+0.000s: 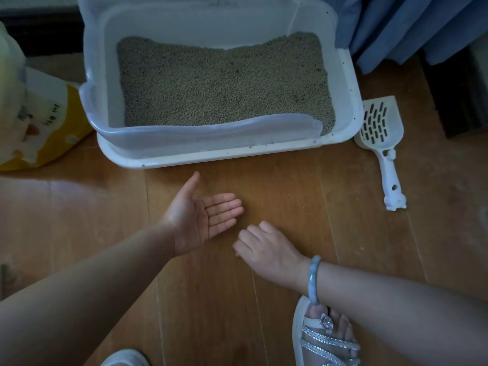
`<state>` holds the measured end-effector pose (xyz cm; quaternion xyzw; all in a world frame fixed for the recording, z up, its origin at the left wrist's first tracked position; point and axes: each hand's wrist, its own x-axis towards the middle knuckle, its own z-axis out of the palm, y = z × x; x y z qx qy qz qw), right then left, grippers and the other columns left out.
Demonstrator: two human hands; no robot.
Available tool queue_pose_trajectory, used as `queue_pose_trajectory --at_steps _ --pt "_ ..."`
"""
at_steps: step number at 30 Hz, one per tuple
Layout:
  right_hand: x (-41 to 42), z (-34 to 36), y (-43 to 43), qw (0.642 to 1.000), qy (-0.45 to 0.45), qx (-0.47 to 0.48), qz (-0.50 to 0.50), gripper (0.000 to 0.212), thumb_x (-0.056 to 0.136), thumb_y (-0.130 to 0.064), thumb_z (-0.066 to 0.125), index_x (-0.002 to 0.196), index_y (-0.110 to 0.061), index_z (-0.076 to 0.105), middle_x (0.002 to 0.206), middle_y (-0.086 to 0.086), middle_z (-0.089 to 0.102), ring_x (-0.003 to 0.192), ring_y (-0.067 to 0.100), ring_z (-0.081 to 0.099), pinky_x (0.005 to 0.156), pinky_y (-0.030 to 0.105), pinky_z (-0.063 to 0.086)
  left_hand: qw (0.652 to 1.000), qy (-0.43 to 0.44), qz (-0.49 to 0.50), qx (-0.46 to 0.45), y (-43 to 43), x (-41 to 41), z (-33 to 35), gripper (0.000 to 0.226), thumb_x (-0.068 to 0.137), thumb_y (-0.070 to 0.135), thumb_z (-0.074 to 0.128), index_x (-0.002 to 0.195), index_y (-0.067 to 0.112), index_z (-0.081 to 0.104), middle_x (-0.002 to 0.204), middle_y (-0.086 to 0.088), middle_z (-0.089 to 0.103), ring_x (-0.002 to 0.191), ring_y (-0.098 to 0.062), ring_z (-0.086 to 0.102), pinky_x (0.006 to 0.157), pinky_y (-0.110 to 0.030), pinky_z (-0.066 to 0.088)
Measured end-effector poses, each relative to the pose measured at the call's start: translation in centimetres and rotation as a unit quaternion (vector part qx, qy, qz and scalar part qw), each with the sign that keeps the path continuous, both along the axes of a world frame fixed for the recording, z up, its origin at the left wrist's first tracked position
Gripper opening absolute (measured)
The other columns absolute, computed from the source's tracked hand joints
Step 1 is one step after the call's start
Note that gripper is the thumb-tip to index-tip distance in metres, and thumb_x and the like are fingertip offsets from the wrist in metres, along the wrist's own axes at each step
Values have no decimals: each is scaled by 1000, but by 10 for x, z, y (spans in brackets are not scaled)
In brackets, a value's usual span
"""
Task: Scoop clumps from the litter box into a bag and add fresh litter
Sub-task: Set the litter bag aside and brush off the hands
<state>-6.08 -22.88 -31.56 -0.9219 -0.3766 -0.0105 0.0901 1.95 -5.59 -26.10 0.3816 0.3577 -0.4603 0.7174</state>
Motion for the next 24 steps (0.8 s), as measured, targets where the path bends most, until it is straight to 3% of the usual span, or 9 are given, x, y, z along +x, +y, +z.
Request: queue_pose_trajectory --at_steps 5,11,13,16,21,24 --pt "0 5 2 998 37 11 -41 17 94 -17 48 79 -16 57 72 0 53 64 17 49 61 31 35 1000 1 0 -5 0 -1 -1 79 89 67 29 119 0 58 114 -17 68 104 -26 67 91 -37 48" --pt "26 46 15 968 77 140 -193 21 96 -21 40 85 -12 56 82 4 56 74 20 52 68 32 34 1000 -8 -18 -1 0 -2 -1 81 88 69 28 119 1 59 109 -14 70 95 -22 70 77 -32 56" --pt "34 53 23 968 77 147 -186 19 94 -20 40 86 -12 56 84 5 57 78 22 54 70 34 34 1000 -11 -26 -8 -2 -3 -2 81 88 69 29 120 2 60 98 -11 72 87 -20 71 76 -31 55" --pt "39 51 28 975 84 139 -153 9 91 -13 48 89 -12 57 86 6 57 80 25 55 70 36 34 999 -19 -30 -17 -4 -3 -3 82 88 69 30 121 1 60 88 -9 69 84 -20 68 85 -33 49" --pt "36 49 12 971 92 165 -147 15 89 -11 54 99 -13 65 92 3 60 84 20 55 71 34 38 1000 -14 -10 -7 -3 -1 -1 80 87 69 30 116 1 62 101 -13 71 89 -22 70 77 -32 57" --pt "31 43 -21 946 79 208 -236 9 87 -19 62 91 -16 69 88 1 61 81 17 56 73 33 43 1000 -3 9 -5 -2 0 0 80 88 68 30 114 -1 59 108 -17 70 95 -25 70 80 -34 57"
